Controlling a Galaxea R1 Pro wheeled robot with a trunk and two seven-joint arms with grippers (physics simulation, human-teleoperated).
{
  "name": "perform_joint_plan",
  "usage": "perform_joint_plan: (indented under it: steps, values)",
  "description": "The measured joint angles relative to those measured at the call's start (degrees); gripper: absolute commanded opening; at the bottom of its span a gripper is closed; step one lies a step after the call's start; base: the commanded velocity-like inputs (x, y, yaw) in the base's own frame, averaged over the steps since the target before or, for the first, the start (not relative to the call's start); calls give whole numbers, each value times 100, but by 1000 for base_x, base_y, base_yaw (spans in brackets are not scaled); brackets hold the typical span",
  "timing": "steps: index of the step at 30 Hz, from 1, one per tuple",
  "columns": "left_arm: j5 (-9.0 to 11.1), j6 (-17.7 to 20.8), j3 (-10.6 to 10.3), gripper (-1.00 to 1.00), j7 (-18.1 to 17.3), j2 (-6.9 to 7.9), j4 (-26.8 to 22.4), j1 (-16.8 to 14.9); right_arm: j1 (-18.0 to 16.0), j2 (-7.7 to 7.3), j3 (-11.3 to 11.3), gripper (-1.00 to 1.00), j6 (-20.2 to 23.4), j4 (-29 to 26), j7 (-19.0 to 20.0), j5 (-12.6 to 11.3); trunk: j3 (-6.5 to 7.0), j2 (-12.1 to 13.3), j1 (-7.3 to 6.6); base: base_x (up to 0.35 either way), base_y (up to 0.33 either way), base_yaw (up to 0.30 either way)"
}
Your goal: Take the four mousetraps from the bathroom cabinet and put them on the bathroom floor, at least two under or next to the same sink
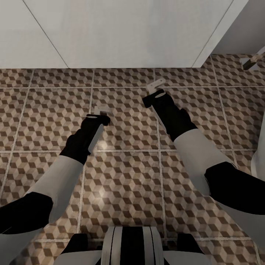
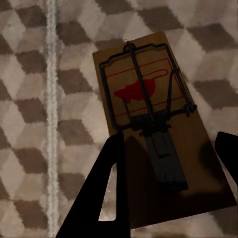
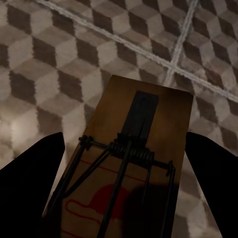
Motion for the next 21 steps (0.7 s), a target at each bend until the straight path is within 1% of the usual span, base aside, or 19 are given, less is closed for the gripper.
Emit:
perform_joint_plan:
  steps: [3,5,7,10,13,14,15,16,17,18,19,20,21]
  values:
    - [5,-6,6,-100,20,-1,372,-287,0,0,3,-100,-36,54,5,-6,0,0,0,0,0,0]
    - [6,-31,9,-100,60,-1,447,-358,0,0,3,-100,-96,74,13,-12,0,0,0,0,0,0]
    - [7,-214,10,-100,78,2,474,-392,0,0,4,-100,-180,119,21,-15,0,0,0,0,0,0]
    - [7,-465,4,-100,74,3,443,-404,0,0,3,-100,-220,138,24,-16,0,0,0,0,0,0]
    - [3,-550,-56,-100,60,8,79,-407,3,0,0,-100,-231,144,24,-19,0,0,0,0,0,0]
    - [-6,-559,-122,-100,60,12,-93,-407,3,0,0,-100,-232,146,24,-20,0,0,0,0,0,0]
    - [-52,-567,-301,-100,66,20,-330,-408,6,0,0,-100,-233,145,24,-20,0,0,-1,0,0,0]
    - [-113,-570,-479,-100,77,28,-434,-407,5,0,0,-100,-233,145,25,-21,0,0,0,0,0,0]
    - [-273,-571,-766,-100,127,31,-501,-407,7,0,0,-100,-233,144,25,-21,0,0,0,0,0,0]
    - [-423,-571,-912,-100,205,29,-528,-407,6,0,0,-100,-234,143,25,-21,0,0,0,0,0,0]
    - [-640,-574,-1037,-100,391,22,-546,-407,7,0,0,-100,-234,143,25,-21,0,0,0,0,0,0]
    - [-821,-582,-1105,-100,629,5,-561,-407,8,0,0,-100,-234,144,25,-21,0,0,0,0,0,0]
    - [-905,-589,-1136,-100,792,-15,-561,-407,8,0,0,-100,-234,145,25,-21,0,0,0,0,0,0]
